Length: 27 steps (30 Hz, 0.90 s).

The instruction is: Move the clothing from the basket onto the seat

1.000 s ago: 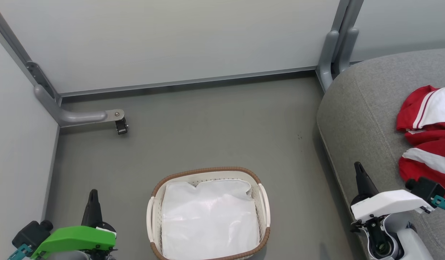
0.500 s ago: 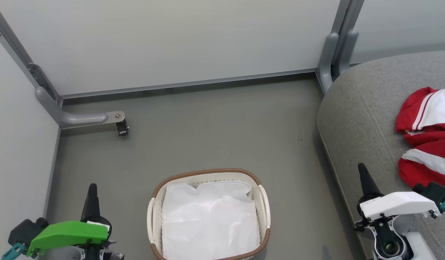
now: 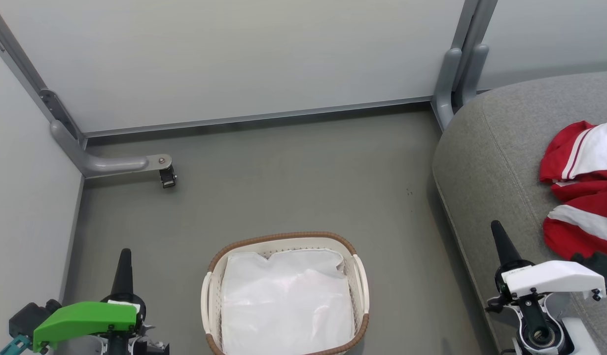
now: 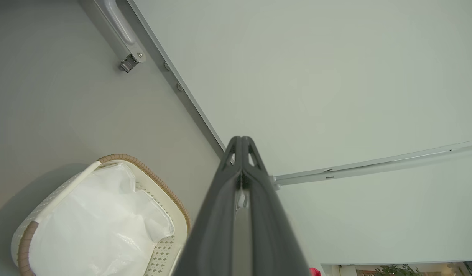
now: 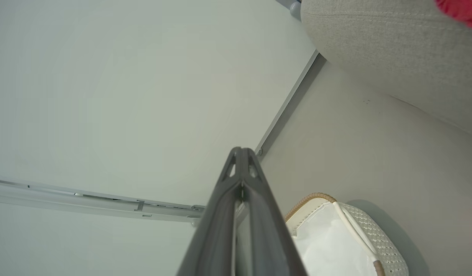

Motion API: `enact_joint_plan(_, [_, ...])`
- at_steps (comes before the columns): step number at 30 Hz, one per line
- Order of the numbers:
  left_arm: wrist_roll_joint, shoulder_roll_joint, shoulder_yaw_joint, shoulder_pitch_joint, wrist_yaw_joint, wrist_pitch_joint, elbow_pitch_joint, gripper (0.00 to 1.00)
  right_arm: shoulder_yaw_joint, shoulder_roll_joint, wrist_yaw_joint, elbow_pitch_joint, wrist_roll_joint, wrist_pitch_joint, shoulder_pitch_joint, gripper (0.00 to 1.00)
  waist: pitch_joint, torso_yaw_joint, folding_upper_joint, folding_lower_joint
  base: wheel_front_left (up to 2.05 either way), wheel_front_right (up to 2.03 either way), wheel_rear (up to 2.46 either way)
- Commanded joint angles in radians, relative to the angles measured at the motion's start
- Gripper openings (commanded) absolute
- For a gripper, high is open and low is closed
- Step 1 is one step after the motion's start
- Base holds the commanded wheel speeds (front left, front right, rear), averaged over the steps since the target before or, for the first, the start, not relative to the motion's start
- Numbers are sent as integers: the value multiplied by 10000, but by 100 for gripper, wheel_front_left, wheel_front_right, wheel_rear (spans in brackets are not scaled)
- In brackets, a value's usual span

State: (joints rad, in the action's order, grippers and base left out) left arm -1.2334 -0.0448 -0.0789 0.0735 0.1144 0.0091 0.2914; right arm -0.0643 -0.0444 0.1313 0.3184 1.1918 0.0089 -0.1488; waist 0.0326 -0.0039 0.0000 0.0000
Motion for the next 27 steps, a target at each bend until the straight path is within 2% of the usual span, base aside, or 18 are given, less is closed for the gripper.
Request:
enact_joint_plan(1, [-219, -63, -59, 270, 68, 60, -137, 0, -67, -55, -5, -141, 270, 67, 103, 0, -7, 1, 0, 0, 0, 0, 0])
enact_joint_plan(27, [-2278, -77, -244, 337, 132, 634, -328, 0, -328, -73, -7, -509, 2526, 644, 314, 0, -156, 21, 0, 0, 0, 0, 0])
